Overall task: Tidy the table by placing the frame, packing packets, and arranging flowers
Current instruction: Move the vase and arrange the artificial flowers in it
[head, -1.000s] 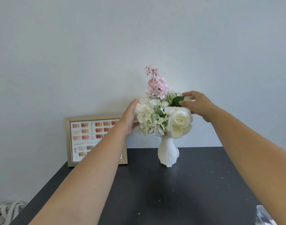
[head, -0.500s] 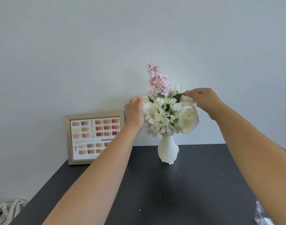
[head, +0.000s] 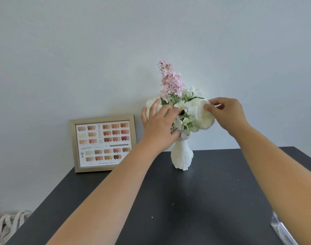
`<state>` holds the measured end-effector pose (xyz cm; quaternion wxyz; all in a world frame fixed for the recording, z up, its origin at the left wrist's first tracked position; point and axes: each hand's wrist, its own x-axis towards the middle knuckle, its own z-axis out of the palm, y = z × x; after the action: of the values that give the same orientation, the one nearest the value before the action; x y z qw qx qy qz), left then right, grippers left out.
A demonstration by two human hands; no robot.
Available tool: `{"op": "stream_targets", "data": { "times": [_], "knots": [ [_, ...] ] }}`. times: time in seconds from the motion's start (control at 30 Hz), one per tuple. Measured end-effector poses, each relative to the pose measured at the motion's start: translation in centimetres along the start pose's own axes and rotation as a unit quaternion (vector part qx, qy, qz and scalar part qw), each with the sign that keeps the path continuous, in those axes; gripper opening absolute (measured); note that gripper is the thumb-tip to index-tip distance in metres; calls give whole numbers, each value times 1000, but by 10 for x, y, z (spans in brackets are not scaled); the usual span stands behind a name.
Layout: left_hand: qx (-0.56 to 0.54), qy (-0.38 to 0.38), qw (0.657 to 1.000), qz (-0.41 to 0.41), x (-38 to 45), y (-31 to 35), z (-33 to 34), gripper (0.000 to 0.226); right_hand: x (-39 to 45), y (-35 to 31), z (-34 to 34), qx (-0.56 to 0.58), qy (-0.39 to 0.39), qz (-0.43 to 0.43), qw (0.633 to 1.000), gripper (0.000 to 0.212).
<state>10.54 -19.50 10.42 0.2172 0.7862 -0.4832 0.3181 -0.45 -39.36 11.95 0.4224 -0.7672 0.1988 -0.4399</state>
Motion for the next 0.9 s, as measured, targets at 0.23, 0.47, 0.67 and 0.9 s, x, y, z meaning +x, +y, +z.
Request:
{"op": "stream_targets", "data": {
  "times": [0.23,0.47,0.67,0.9],
  "knots": [
    [31,32,998,33,-8,-4,-4,45,30,-16,3,18,23,36,999,6],
    [-30,31,996,80,-1,0,-4,51,37,-35,16,82,32,76,993,9],
    [-108,-5,991,79,2,27,8,60,34,-36,10,-91,-57,65,992,8],
    [-190,20,981,10,7,22,2,71,21,-26,-19,-53,-93,90,990,22]
  ]
}}
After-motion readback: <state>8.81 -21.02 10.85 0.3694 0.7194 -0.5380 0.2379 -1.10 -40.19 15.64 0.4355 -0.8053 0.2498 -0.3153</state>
